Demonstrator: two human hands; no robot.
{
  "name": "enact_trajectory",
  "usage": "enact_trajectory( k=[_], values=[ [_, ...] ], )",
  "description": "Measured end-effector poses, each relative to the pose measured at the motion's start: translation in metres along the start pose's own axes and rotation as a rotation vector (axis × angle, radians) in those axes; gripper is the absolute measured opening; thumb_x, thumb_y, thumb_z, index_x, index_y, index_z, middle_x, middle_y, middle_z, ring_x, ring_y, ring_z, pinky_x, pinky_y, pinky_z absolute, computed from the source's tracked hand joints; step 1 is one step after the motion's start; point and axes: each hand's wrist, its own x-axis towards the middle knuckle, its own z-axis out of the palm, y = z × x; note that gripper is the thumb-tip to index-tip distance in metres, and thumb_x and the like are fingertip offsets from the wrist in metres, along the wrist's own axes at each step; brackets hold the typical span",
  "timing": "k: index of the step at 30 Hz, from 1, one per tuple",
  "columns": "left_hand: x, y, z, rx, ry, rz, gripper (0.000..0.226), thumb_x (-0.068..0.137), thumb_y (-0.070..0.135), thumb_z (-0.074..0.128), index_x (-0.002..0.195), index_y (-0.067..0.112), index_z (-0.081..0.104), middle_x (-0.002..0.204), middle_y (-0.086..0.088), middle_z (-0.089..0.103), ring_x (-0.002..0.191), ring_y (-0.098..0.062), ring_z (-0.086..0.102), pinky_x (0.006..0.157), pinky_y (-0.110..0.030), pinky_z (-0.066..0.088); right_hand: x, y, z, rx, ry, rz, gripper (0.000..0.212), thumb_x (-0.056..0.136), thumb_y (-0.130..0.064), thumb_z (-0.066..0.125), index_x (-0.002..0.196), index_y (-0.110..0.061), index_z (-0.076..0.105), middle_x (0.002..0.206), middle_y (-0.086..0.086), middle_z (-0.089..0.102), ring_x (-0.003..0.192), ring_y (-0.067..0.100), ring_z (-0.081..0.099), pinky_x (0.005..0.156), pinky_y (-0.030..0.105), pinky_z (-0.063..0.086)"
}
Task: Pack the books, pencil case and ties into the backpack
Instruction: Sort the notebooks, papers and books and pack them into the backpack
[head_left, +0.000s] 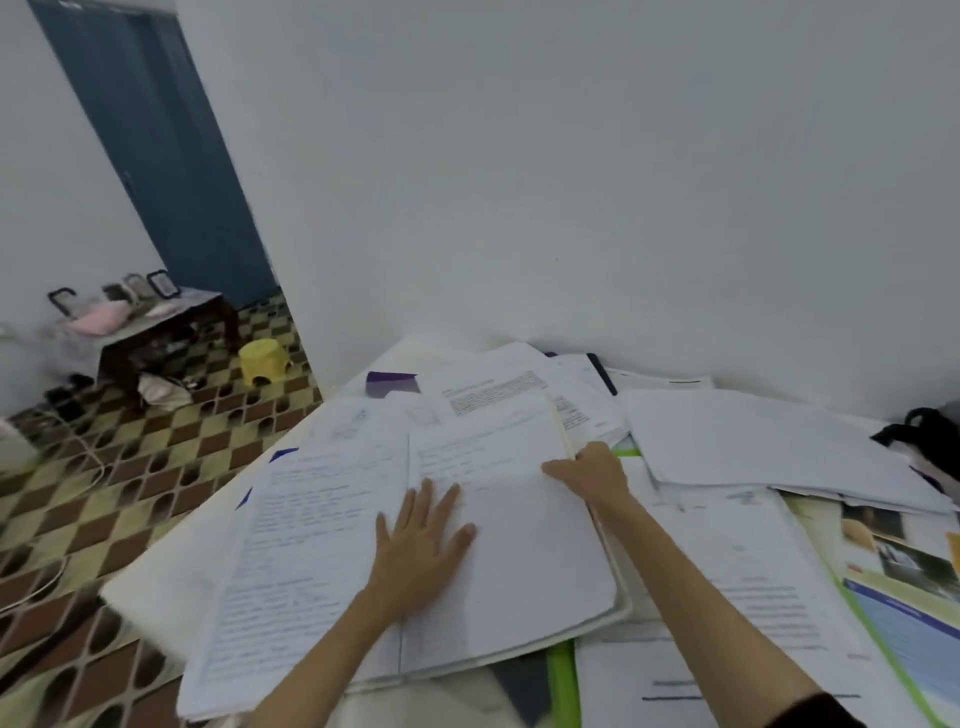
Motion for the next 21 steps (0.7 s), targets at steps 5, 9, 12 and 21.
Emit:
enact_trajectory(
  k=[5,9,12,21],
  values=[
    [0.004,-0.008,-0.002,-0.056,-0.021,0.028,0.065,0.093,0.062,0.018,0.149,0.038,-0.005,0.158,0.002,-0.015,0.145,-0.018,-0.015,0.113,-0.049,-0.013,-0.015,-0.034,0.009,0.145,-0.204,-0.050,0.021,0.086,-0.001,0.063,0.106,0.002,0.061,0.113,0.026,0.063,0.094,0.035,0.065,0.080,0.040,0.054],
    [0.014,-0.011,-0.022,-0.345,0.036,0.079,0.072,0.084,0.076,0.019,0.147,0.040,0.013,0.160,0.004,0.000,0.146,-0.022,-0.004,0.113,-0.053,-0.008,-0.028,-0.064,-0.007,0.088,-0.189,-0.225,0.016,0.089,0.003,0.056,0.092,-0.012,0.061,0.097,0.011,0.067,0.075,0.018,0.064,0.062,0.024,0.053],
    [0.030,-0.022,-0.052,-0.458,0.284,0.073,0.070,0.084,0.073,0.029,0.145,0.039,0.020,0.159,0.006,0.002,0.146,-0.023,-0.002,0.112,-0.057,-0.004,-0.042,-0.085,-0.042,0.178,-0.153,-0.340,0.020,0.089,0.001,0.057,0.091,-0.018,0.065,0.086,0.000,0.069,0.071,0.012,0.066,0.058,0.020,0.054],
    [0.091,-0.036,-0.132,-1.243,0.383,-0.110,0.092,0.084,0.053,0.060,0.150,0.025,0.003,0.142,-0.008,0.043,0.128,-0.027,0.044,0.106,-0.048,0.031,-0.060,-0.089,-0.137,0.473,0.098,-0.512,0.015,0.088,-0.006,0.060,0.096,-0.017,0.065,0.082,-0.010,0.074,0.075,0.008,0.071,0.060,0.020,0.055]
  ],
)
